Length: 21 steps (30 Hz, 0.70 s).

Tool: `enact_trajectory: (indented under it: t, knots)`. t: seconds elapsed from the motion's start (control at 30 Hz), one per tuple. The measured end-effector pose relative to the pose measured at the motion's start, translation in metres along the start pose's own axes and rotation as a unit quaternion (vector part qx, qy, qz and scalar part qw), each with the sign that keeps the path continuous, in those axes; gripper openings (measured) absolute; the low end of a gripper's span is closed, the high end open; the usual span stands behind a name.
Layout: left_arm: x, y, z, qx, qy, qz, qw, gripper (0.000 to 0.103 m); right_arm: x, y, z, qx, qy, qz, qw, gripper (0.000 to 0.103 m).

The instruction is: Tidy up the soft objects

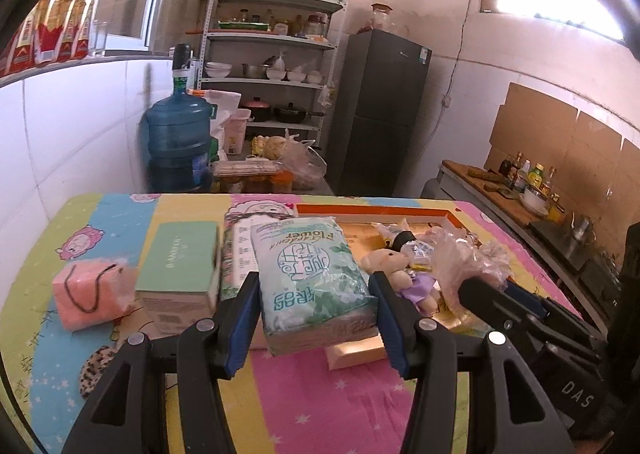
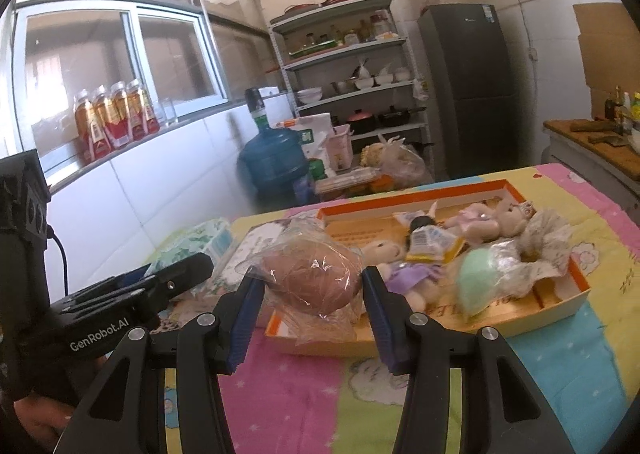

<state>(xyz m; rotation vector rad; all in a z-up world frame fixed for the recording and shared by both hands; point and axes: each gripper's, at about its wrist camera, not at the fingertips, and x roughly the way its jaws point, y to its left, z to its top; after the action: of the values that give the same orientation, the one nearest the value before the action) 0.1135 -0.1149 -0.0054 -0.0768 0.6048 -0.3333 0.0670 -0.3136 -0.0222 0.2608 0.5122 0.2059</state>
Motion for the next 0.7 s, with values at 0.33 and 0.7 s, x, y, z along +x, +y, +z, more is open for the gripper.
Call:
enact_trajectory:
  t: [0.33,0.7]
  knots:
    - [0.028,-0.027,0.013,0.018,0.008,-0.008,0.9998,0.054,0.000,-0.031,0.017,0.005,-0.015,-0.013,1.000,0.052]
    - [0.068,-0.050,0.032,0.026,0.021,-0.016,0.9993,0.054,0.005,-0.071,0.035,0.012,-0.026,-0.037,0.999,0.052]
